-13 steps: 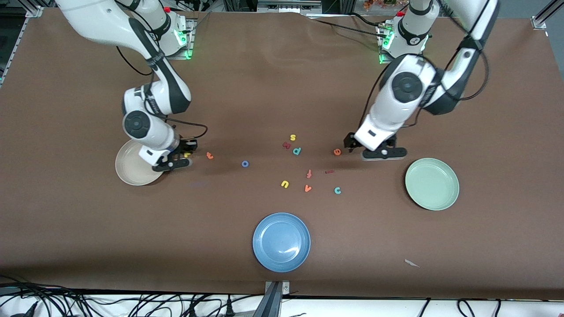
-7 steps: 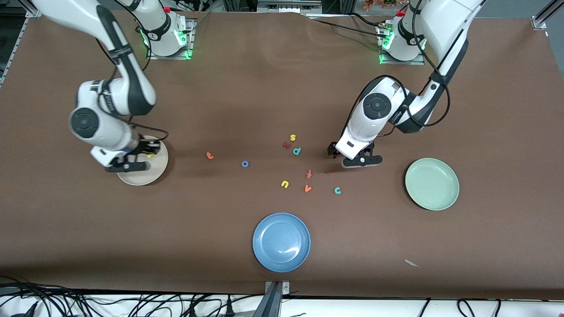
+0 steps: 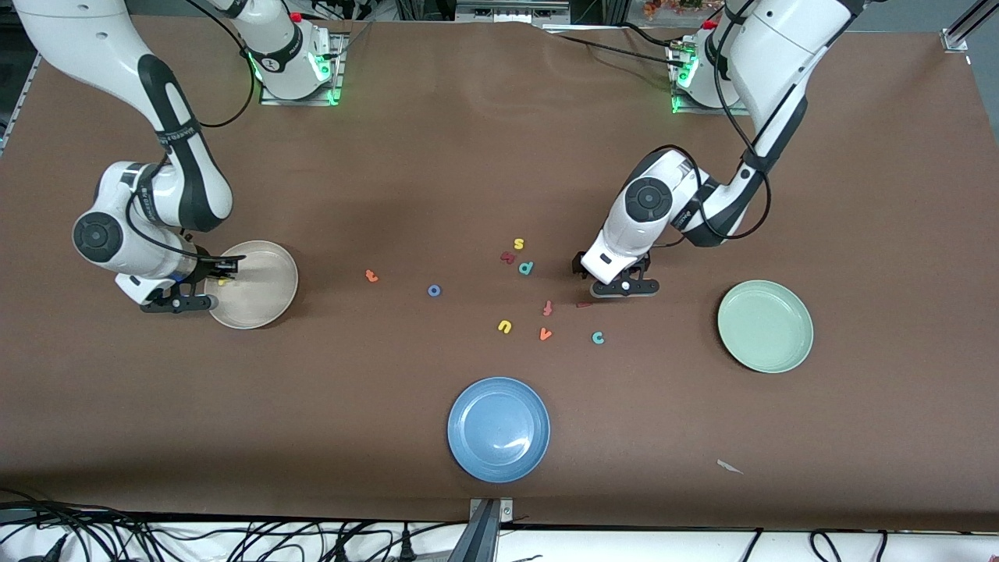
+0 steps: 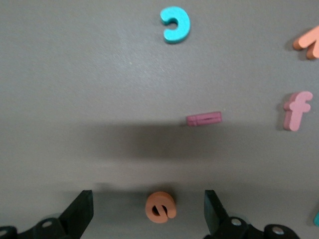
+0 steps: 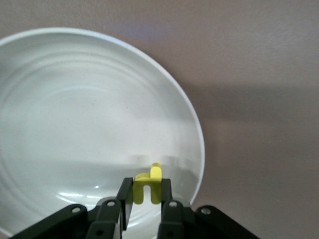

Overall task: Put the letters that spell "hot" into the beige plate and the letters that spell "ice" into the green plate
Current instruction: 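Drop the yellow h in the beige plate while the left gripper reaches the orange e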

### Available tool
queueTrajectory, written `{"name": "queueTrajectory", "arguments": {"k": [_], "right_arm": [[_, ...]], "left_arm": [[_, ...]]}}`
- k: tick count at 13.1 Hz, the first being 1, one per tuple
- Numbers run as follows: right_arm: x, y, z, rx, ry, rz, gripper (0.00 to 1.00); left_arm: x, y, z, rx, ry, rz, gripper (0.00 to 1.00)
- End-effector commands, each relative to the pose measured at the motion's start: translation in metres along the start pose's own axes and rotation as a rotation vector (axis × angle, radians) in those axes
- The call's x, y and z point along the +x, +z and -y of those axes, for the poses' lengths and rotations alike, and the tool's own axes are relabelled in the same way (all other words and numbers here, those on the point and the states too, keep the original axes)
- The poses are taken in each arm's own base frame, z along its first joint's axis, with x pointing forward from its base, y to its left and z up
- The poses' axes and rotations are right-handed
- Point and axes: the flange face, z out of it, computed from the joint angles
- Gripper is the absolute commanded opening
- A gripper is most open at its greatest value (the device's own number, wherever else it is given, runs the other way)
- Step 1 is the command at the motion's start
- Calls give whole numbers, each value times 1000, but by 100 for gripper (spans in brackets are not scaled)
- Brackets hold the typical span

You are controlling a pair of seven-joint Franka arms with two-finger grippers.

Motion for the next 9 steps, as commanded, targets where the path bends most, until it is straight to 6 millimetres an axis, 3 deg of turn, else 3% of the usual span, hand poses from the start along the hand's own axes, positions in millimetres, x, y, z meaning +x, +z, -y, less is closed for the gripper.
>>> {"name": "queueTrajectory", "arguments": {"k": [1, 2, 3, 7, 9], "right_arm": [[4, -6, 3, 3, -7, -14, 86], [7, -14, 3, 7, 9, -24, 99], [8, -29, 7, 8, 7, -35, 99], [7, -84, 62, 40, 9, 23, 99], [7, -110, 75, 44, 37, 31, 99]], "left_arm": [[0, 8, -7, 18, 18, -11, 93], [0, 10, -7, 21, 22, -11, 91], [0, 10, -7, 22, 17, -11, 88], [-3, 16, -7, 37, 11, -7, 67], [-7, 17, -12, 43, 11, -3, 61]]}}
